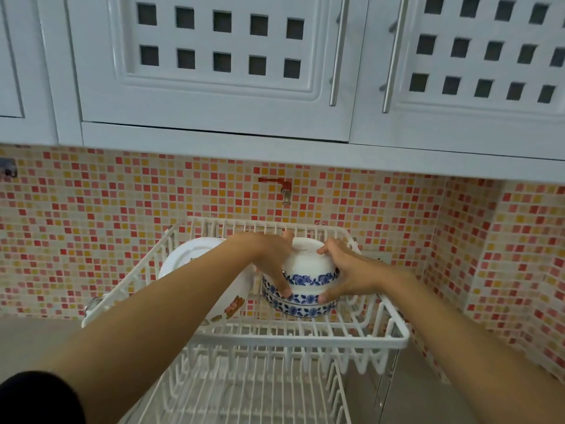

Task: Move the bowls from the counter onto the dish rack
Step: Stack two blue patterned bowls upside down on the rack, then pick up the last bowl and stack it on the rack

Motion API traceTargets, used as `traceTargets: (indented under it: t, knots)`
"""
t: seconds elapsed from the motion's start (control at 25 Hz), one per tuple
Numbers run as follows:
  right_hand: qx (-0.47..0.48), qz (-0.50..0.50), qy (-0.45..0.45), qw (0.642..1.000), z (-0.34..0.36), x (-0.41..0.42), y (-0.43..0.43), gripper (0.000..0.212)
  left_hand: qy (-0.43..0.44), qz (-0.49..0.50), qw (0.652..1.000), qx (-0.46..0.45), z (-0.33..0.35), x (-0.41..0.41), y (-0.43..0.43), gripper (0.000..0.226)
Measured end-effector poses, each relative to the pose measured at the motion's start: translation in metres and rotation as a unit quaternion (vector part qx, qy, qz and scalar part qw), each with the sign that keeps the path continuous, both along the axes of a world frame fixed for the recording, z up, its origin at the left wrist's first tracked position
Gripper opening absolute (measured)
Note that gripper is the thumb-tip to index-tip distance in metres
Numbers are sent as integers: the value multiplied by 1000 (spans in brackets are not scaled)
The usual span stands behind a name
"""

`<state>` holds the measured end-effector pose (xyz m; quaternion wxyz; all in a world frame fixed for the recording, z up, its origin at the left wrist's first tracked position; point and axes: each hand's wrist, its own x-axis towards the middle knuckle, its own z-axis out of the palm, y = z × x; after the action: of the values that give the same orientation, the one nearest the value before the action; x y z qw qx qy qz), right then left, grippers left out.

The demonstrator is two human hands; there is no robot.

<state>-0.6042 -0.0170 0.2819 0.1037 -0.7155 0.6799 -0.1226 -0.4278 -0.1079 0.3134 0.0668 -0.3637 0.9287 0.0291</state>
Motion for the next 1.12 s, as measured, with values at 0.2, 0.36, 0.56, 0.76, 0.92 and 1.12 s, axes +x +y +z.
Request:
traceTargets:
  t: [0.2,0.36,0.56,0.76,0.92,1.12]
  knots:
    - [-1,-16,15,1000,3,5,2,91,-10,2,1000,-1,0,0,0,111]
    - [11,-26,42,999,20,20,8,97,41,-19,999,-21,16,18,0,98]
    - [-122,-13,126,984,52,94,-13,69,132,-22,987,-94,46,101,-21,59]
    - [-147,-5,74,986,58,230,-74,60,150,92,980,-90,28,223,-79,59]
    - [-110,-40,49,992,44,329,-131,57,154,165,973,-52,2,311,-127,62]
    - [-99,-150,-90,980,-6,418,-194,65,177,213,961,-5,-43,379,-175,62]
